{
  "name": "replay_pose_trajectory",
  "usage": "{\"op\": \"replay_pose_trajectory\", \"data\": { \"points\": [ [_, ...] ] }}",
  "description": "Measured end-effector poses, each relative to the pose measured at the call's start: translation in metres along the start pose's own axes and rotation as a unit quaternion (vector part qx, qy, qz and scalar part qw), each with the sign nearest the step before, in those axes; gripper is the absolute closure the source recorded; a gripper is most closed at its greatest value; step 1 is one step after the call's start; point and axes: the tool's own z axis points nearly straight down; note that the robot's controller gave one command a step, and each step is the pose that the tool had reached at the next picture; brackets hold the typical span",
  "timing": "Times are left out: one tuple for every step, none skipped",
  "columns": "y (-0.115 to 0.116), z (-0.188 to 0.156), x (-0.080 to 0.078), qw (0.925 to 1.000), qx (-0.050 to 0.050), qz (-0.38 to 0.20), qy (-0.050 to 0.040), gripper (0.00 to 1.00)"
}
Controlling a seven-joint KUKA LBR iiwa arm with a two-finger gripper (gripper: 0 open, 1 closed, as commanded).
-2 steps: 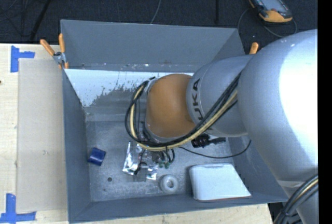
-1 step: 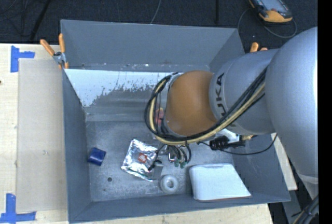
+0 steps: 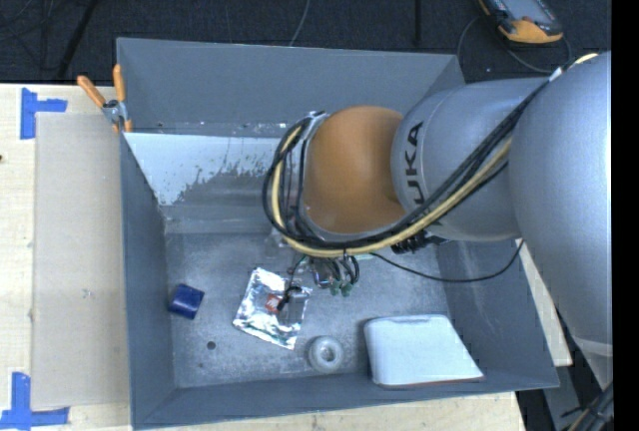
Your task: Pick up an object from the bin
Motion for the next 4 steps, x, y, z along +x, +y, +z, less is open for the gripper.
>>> {"op": "replay_pose_trajectory", "data": {
  "points": [
    [-0.028, 0.050, -0.029, 0.9999, 0.001, 0.015, 0.0015, 0.00],
    [-0.028, 0.050, -0.029, 0.9999, 0.001, 0.016, 0.0016, 0.00],
    [-0.029, 0.050, -0.029, 0.9998, 0.000, 0.018, 0.0005, 1.00],
    [-0.029, 0.018, -0.030, 0.9998, 0.000, 0.020, -0.0006, 1.00]
  ]
}}
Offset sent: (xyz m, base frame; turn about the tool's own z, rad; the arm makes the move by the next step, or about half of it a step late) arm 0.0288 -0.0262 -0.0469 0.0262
